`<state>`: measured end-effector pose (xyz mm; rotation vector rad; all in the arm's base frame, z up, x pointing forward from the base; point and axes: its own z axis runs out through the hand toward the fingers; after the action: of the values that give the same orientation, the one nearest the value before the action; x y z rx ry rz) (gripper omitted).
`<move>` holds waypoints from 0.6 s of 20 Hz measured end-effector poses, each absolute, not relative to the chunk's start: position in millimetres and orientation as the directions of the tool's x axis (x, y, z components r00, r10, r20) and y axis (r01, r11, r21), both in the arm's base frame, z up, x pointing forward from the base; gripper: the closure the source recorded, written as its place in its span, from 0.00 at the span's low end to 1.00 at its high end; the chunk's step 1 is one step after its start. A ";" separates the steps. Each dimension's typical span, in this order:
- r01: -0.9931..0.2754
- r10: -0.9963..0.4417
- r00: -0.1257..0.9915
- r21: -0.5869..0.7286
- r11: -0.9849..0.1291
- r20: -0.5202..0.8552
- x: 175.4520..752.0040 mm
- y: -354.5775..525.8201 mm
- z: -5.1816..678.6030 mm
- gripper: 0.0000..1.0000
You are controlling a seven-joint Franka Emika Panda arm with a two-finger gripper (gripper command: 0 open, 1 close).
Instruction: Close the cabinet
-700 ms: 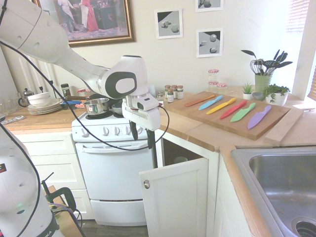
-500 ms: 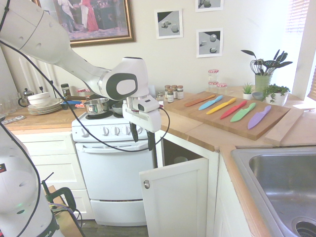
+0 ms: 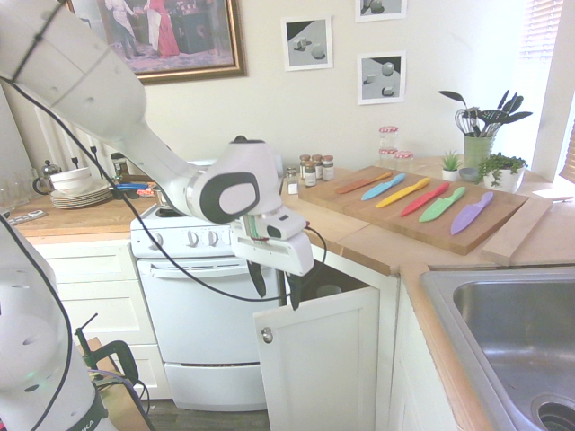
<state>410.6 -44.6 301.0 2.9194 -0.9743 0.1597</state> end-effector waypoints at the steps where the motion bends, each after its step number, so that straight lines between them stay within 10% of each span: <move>1: -0.584 -0.578 0.807 0.026 -0.811 0.123 413.2 -47.1 288.9 0.00; 9: -0.469 -0.459 0.873 0.027 -0.883 0.165 438.9 -76.1 214.3 0.00; 10: -0.457 -0.447 0.878 0.026 -0.889 0.172 443.6 -80.0 211.8 1.00; 12: -0.437 -0.427 0.888 0.027 -0.899 0.171 452.5 -82.1 207.8 1.00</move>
<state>452.5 -82.1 207.8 2.9898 -0.6844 0.2487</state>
